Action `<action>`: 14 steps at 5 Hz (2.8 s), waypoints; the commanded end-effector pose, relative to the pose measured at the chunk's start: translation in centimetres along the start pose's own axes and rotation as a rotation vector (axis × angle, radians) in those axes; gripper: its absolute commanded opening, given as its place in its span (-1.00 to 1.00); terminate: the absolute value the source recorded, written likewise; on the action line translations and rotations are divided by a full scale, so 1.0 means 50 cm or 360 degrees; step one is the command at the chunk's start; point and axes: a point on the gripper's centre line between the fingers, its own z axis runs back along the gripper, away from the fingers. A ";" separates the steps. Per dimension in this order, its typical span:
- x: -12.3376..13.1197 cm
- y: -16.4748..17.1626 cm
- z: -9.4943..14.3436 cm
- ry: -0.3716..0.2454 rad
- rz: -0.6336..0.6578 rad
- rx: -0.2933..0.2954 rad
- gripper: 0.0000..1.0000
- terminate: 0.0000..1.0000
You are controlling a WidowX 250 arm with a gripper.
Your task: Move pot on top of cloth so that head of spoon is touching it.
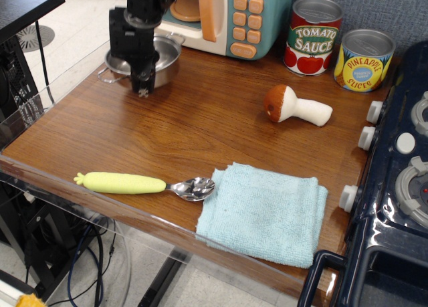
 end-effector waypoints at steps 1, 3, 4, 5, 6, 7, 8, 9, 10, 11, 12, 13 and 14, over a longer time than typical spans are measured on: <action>-0.044 0.133 0.158 0.0272 -0.0247 -0.0206 -1.00 -1.00; -0.086 0.312 0.174 0.0386 -0.0571 -0.0162 -1.00 -1.00; -0.104 0.350 0.169 0.0389 -0.0680 -0.0166 -1.00 -1.00; -0.120 0.380 0.148 0.0358 -0.0768 -0.0161 -1.00 -1.00; -0.138 0.398 0.127 0.0335 -0.0821 -0.0139 -1.00 -1.00; -0.155 0.409 0.108 0.0301 -0.0864 -0.0109 -1.00 -1.00; -0.153 0.409 0.097 0.0261 -0.0834 -0.0099 -1.00 -1.00; -0.151 0.405 0.097 0.0194 -0.0803 -0.0060 1.00 -1.00; -0.144 0.378 0.105 0.0171 -0.0730 -0.0058 1.00 -1.00; -0.140 0.360 0.109 0.0172 -0.0704 -0.0070 1.00 -1.00; -0.135 0.347 0.123 0.0180 -0.0684 -0.0085 1.00 -1.00; -0.121 0.324 0.159 0.0237 -0.0624 -0.0112 1.00 -1.00; -0.097 0.302 0.193 0.0290 -0.0581 -0.0158 1.00 -1.00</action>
